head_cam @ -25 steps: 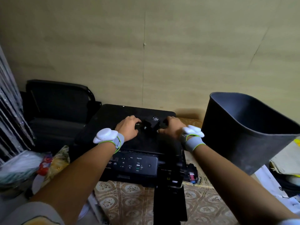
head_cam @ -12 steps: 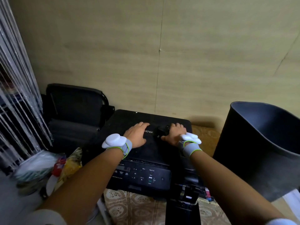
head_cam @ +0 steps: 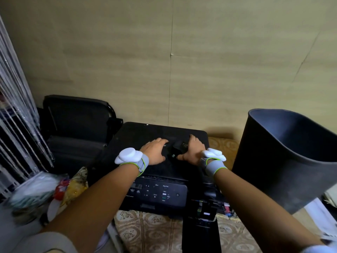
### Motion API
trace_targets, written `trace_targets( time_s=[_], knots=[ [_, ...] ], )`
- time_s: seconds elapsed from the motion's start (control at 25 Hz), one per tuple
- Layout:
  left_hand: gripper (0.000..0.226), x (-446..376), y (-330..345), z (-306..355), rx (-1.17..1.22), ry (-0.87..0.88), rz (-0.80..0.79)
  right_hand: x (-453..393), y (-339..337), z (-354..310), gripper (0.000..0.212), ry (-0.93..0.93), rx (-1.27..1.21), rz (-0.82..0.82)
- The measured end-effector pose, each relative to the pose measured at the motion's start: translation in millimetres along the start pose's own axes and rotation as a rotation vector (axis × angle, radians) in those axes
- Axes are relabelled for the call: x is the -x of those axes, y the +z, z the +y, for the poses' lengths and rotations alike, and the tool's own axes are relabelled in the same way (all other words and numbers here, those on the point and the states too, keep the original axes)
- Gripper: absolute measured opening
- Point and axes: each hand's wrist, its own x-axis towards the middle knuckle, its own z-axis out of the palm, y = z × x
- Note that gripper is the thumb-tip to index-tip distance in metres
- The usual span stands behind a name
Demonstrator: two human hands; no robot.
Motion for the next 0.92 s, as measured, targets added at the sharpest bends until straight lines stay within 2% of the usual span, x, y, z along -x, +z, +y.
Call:
trace_targets(
  time_s=[0.12, 0.2, 0.28, 0.4, 0.48, 0.56, 0.64, 0.76, 0.8, 0.92],
  knots=[
    [0.062, 6.7, 1.9, 7.8, -0.011, 0.009, 0.026, 13.4, -0.6, 6.6, 0.109, -0.03, -0.134, 0.021],
    [0.064, 12.5, 2.7, 13.6, -0.078, 0.043, 0.055, 23.8, -2.4, 13.6, 0.111, -0.072, -0.169, 0.026],
    [0.068, 12.5, 1.4, 16.6, -0.046, 0.054, 0.041, 32.0, -5.5, 17.5, 0.111, -0.151, -0.162, 0.003],
    [0.065, 10.0, -3.6, 26.3, 0.367, 0.009, -0.022, 49.8, -12.1, 22.4, 0.109, -0.296, -0.11, 0.007],
    [0.056, 9.2, -6.8, 31.2, 0.706, -0.045, -0.063, 57.8, -15.0, 25.3, 0.108, -0.345, -0.119, 0.063],
    [0.044, 10.5, -9.7, 34.9, 0.923, -0.078, -0.078, 62.8, -18.9, 27.7, 0.107, -0.357, -0.154, 0.098],
    [0.04, 12.0, -13.3, 38.5, 1.011, -0.088, -0.102, 69.3, -22.6, 30.5, 0.107, -0.374, -0.155, 0.115],
    [0.038, 13.9, -14.1, 41.0, 1.006, -0.115, -0.134, 78.7, -24.5, 32.3, 0.106, -0.446, -0.094, 0.127],
    [0.047, 14.7, -13.9, 40.0, 0.999, -0.125, -0.126, 80.8, -25.2, 32.8, 0.105, -0.471, -0.07, 0.134],
    [0.101, 20.6, -14.3, 36.1, 1.068, -0.14, -0.085, 87.6, -27.7, 34.0, 0.103, -0.514, -0.002, 0.183]
  ],
)
